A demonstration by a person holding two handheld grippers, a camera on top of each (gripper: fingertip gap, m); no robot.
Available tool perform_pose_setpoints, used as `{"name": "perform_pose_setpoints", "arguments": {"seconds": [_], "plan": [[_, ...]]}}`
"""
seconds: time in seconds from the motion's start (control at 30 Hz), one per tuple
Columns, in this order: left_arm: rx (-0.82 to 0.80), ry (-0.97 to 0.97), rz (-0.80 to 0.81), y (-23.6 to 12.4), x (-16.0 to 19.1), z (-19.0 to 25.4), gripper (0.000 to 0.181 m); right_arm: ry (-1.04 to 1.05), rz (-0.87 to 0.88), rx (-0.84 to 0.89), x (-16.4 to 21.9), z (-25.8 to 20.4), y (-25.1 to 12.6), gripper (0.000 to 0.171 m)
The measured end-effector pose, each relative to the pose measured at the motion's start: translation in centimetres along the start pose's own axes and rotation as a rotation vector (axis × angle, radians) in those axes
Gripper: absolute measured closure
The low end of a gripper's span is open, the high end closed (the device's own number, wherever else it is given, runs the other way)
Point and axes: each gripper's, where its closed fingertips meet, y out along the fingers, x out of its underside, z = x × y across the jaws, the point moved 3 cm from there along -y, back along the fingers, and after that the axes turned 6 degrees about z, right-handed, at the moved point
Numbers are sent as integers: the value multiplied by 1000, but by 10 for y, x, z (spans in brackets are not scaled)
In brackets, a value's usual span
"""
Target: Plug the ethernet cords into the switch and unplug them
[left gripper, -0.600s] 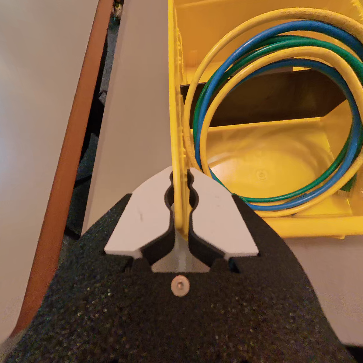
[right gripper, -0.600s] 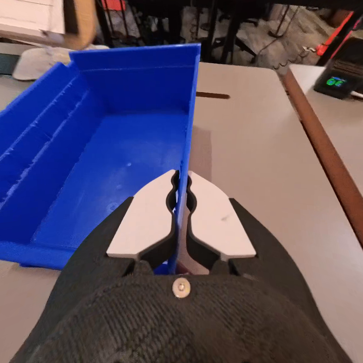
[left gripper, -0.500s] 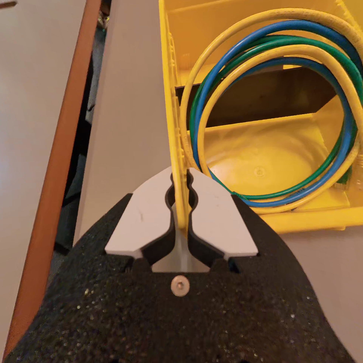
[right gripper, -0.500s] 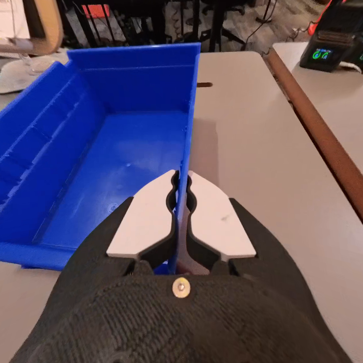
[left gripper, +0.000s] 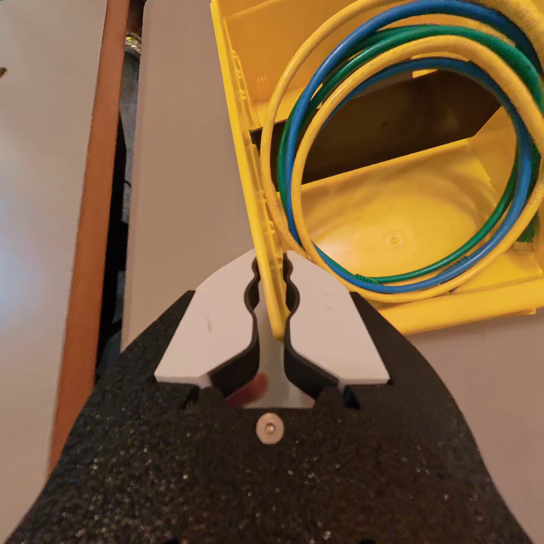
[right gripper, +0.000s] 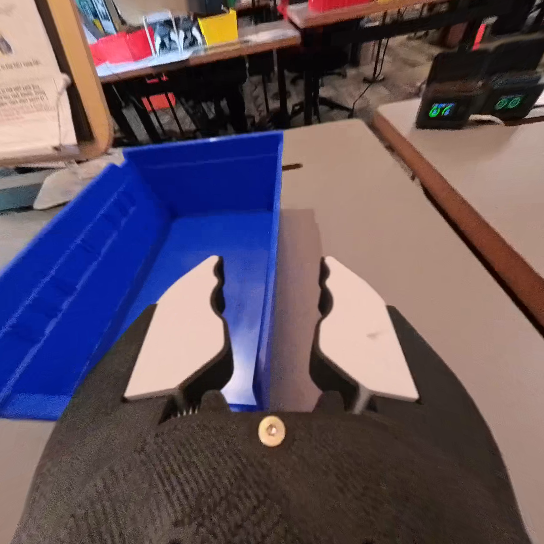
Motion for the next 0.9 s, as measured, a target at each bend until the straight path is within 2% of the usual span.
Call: {"name": "perform_pose_setpoints", "arguments": {"seconds": [0.07,0.13,0.2,0.27,0.37,0.47,0.53,0.6,0.73,0.9], "plan": [[-51,77,10,-11,-12,-4,162,-50,67,5,-27,-5,-17,88],[3,189,114,-30,-42,3,151,-145,137,-12,-54,-22,-34,76],[121,259,196,-47,-77,16,135,-216,205,-119,-71,-56,-43,69],[178,320,212,-53,-112,22,120,-233,242,-268,-76,-99,-45,61],[215,536,128,-36,-154,24,110,-210,215,-516,-64,-170,-40,51],[197,769,3,1,-184,18,106,-230,136,-722,-38,-231,-39,44],[279,891,-78,29,-189,23,106,-270,80,-792,-22,-254,-40,44],[405,974,-188,55,-180,33,104,-311,30,-820,-8,-265,-40,46],[412,1095,-409,111,-160,26,109,-321,-45,-834,7,-270,-36,49],[519,1207,-450,151,-139,45,117,-265,-49,-810,14,-266,-28,54]]}}
